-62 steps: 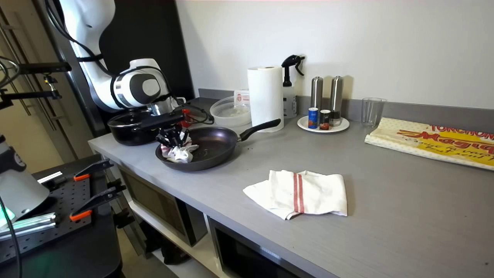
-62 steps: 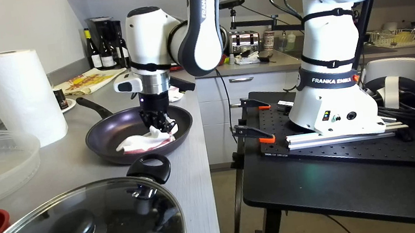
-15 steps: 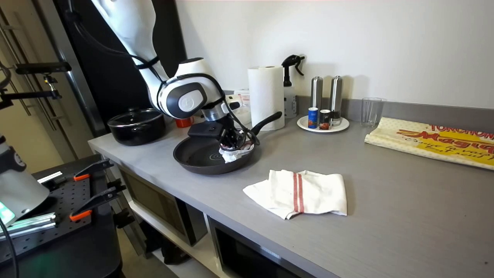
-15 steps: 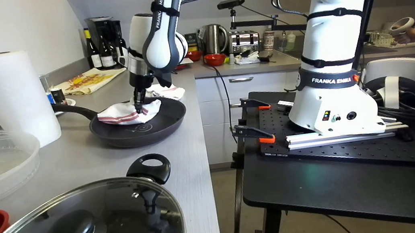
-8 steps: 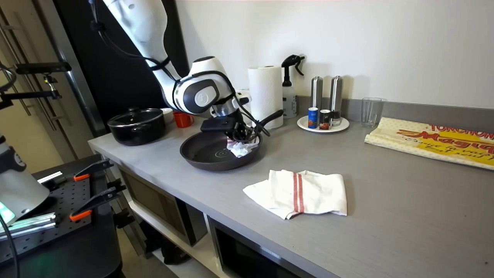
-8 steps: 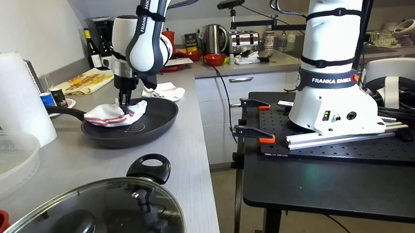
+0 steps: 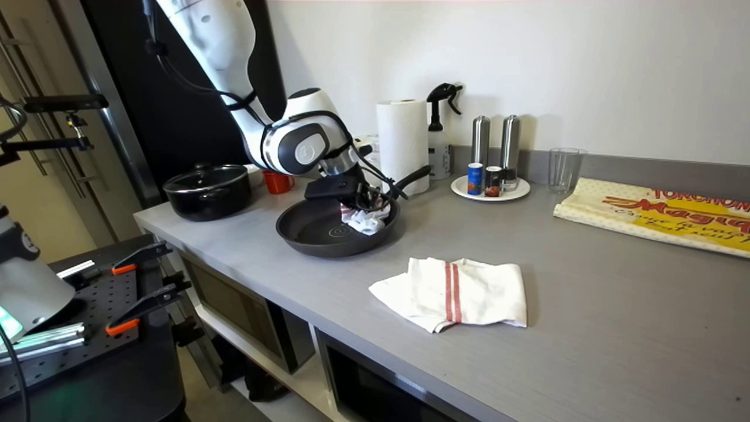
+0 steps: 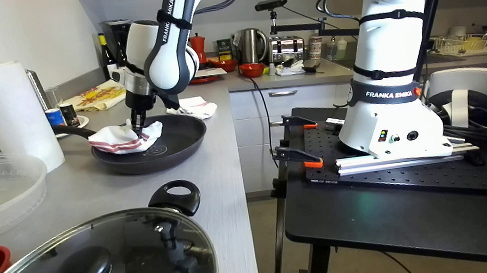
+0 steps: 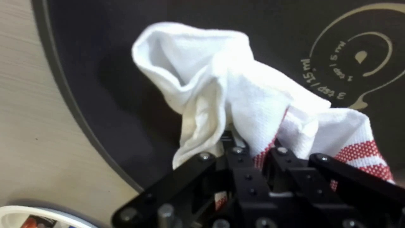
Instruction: Use the left towel to wipe the pan
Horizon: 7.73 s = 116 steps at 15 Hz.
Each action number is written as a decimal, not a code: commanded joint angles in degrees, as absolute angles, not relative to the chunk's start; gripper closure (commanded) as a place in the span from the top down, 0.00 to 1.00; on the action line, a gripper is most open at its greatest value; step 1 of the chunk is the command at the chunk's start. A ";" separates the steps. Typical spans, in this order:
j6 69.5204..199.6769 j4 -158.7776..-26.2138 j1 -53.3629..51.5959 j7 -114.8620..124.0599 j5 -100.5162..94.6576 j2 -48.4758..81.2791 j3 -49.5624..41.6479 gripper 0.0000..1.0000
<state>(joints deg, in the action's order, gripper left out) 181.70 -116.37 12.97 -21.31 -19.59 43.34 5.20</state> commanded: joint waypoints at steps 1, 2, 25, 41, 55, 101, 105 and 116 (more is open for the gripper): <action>187.50 -121.40 12.54 -23.84 -21.83 43.90 7.18 0.03; 188.93 -122.63 12.58 -24.36 -22.84 43.73 7.69 0.03; 192.16 -139.48 19.55 -24.06 -40.02 37.18 14.02 0.03; 192.14 -134.63 4.82 -19.89 -20.47 36.85 -5.76 0.03; 191.54 -141.20 6.17 -30.10 -36.49 34.90 5.11 0.03; 185.62 -142.13 49.05 -20.44 -21.72 22.35 19.93 0.03; 182.05 -138.81 54.95 -21.19 -21.58 25.99 24.70 0.03; 171.60 -132.90 58.42 -21.35 -21.34 30.51 28.76 0.60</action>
<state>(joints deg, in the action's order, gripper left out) 173.71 -133.96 57.61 -20.71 -21.85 30.24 27.59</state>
